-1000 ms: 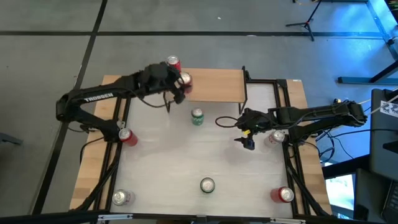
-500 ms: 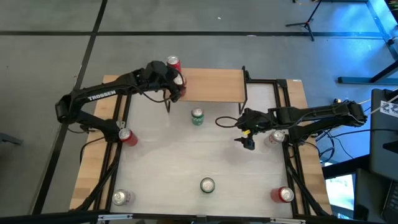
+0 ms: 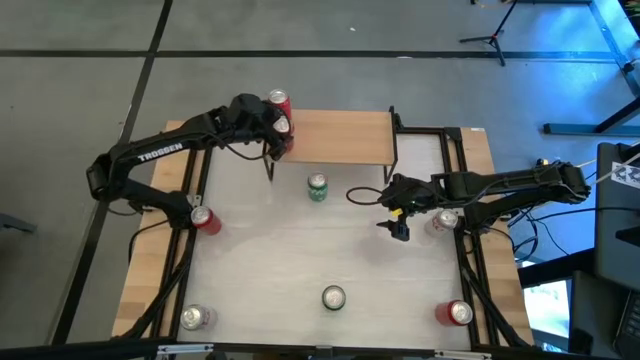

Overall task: Place canned beverage on shelf
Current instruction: Put the red soda can aligned with the other red soda can on the shelf

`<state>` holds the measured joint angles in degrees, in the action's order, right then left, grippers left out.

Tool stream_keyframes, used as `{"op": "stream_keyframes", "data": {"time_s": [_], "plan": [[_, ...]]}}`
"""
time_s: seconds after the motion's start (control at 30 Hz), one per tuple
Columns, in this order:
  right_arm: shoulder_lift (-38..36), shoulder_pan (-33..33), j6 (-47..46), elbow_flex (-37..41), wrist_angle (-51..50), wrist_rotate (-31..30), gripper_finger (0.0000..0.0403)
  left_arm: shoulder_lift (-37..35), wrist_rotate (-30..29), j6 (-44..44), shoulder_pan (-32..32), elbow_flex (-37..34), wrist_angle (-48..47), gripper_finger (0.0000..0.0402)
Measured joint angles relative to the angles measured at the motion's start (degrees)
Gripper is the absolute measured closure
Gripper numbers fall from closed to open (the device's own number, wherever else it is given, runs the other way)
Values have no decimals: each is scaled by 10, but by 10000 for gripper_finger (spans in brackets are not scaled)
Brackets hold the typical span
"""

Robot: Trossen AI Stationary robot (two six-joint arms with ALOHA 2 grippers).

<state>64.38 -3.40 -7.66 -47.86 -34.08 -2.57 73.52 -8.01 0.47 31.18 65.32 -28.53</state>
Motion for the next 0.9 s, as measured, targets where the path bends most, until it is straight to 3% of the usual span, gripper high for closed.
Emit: {"op": "stream_keyframes", "data": {"time_s": [0.3, 0.6, 0.9], "plan": [[0, 0, 0, 0, 2, -1, 43, -14, 0, 2, 11, -1, -17, 111], [0, 0, 0, 0, 7, -2, 43, -14, -1, 3, 6, -1, -17, 75], [0, 0, 0, 0, 7, -2, 43, -15, -3, 2, 6, -1, -13, 69]]}}
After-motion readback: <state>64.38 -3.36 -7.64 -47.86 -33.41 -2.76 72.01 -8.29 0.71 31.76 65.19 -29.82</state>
